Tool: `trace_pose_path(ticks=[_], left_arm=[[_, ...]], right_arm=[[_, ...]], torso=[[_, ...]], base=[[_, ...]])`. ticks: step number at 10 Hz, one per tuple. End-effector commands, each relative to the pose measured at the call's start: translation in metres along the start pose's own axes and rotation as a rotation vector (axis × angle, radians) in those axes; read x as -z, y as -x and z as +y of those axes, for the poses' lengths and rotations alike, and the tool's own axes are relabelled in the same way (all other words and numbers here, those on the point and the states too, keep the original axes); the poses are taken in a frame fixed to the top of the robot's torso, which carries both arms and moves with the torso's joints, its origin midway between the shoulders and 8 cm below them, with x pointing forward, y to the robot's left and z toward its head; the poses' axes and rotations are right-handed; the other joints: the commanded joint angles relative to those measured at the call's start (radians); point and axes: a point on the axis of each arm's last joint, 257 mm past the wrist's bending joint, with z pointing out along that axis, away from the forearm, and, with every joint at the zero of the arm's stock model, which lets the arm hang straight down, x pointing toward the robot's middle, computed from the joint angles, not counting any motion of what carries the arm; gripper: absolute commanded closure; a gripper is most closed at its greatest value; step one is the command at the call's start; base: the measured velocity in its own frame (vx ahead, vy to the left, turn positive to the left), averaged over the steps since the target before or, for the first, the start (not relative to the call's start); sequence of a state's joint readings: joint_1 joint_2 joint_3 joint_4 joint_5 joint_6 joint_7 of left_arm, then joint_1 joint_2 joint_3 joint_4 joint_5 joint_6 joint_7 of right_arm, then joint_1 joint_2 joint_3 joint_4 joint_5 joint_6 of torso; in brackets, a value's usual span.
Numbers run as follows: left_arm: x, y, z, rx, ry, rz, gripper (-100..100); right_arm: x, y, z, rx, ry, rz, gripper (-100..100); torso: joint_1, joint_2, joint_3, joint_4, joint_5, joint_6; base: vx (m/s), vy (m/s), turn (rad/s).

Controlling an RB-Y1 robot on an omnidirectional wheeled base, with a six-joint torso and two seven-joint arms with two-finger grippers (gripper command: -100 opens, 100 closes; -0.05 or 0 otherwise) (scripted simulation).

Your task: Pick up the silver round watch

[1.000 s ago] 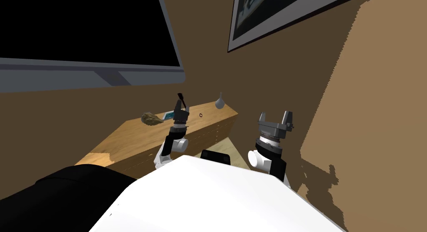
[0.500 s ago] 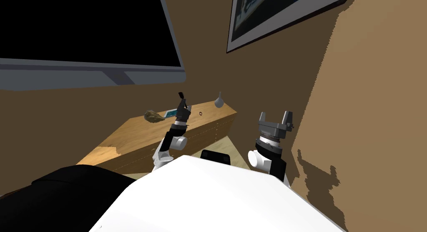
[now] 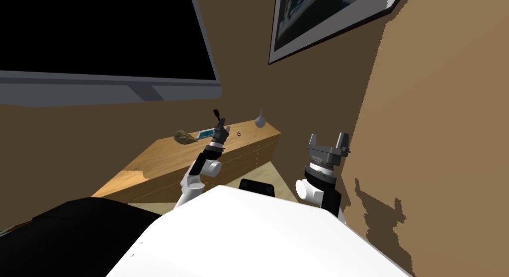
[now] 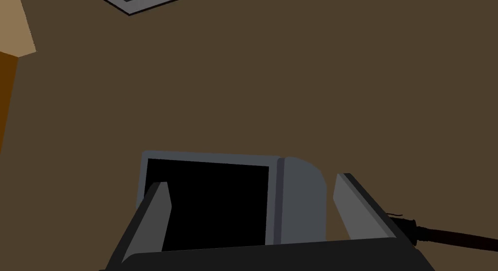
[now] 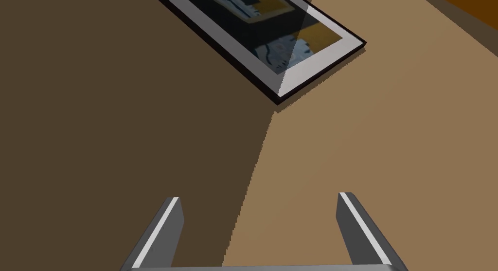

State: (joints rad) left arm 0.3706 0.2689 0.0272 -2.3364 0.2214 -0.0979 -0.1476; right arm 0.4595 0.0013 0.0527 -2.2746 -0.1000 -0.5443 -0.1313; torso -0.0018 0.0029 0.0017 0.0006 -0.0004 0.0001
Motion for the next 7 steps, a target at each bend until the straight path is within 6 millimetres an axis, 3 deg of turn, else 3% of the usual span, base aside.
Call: trace_pose_path(ticks=[1, 7], left_arm=[[-0.001, -0.002, 0.006, -0.006, 0.024, 0.014, -100], [-0.009, -0.009, 0.036, -0.05, 0.142, 0.093, -100]], right_arm=[[0.0, 0.0, 0.0, 0.0, 0.0, 0.0, 0], [0.0, 0.0, 0.0, 0.0, 0.0, 0.0, 0]], torso=[[0.0, 0.0, 0.0, 0.0, 0.0, 0.0], [-0.001, -0.001, -0.001, 0.0, 0.0, 0.0]], base=[[-0.037, -0.029, -0.001], [-0.028, -0.034, -0.007]])
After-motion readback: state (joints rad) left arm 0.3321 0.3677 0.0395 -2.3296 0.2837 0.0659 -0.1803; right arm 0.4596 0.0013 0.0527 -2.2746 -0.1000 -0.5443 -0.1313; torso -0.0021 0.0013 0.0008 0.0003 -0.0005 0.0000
